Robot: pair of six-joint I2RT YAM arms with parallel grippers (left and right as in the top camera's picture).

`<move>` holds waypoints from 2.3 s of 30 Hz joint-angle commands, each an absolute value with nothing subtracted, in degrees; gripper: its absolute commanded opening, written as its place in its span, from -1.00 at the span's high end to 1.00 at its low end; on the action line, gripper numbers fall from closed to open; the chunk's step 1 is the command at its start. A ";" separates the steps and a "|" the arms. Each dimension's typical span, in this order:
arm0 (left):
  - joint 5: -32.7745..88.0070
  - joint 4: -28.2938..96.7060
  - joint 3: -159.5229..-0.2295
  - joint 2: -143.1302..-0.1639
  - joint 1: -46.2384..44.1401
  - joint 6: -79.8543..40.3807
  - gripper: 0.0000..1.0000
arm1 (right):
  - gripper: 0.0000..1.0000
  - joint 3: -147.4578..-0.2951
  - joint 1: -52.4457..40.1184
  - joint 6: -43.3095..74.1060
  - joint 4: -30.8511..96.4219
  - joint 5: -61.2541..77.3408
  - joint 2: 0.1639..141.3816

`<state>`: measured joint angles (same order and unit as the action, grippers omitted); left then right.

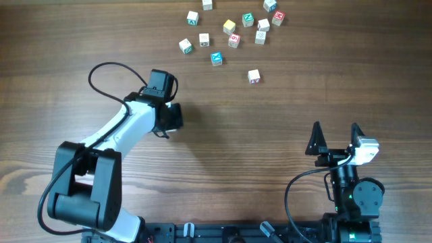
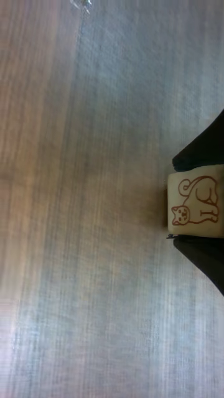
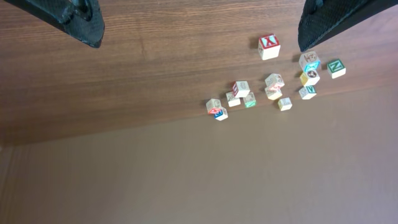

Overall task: Form a tower
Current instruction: 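Set the cat block down on the open table and release, then grasp the blue X block from the pile with the left gripper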

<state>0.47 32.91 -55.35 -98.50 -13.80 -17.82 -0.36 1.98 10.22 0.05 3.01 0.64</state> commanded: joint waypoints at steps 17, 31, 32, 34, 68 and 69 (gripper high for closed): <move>-3.31 30.87 -55.48 -99.85 -17.52 -16.53 -0.12 | -1.00 -0.30 1.74 10.66 -0.08 3.92 0.27; -0.58 27.97 -99.70 -98.43 -17.47 -9.41 -1.00 | -1.00 -0.30 1.74 10.66 -0.08 3.92 0.27; 0.40 26.15 -99.70 -100.14 -17.47 -9.45 -1.00 | -1.00 -0.30 1.74 10.66 -0.08 3.90 0.27; 2.04 23.57 -99.70 -104.73 -17.54 -11.42 -1.00 | -1.00 -0.30 1.74 10.63 -0.08 3.90 0.27; -10.15 75.16 -98.78 -80.88 -22.02 -17.67 0.50 | -1.00 -0.30 1.74 10.66 -0.08 3.90 0.27; -10.15 78.63 -97.21 -81.01 -22.02 -20.43 0.53 | -1.00 -0.30 1.74 10.63 -0.08 3.90 0.27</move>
<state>-9.28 70.96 -100.53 -78.94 -22.35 -15.20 -0.36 1.96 10.22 0.08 3.01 0.64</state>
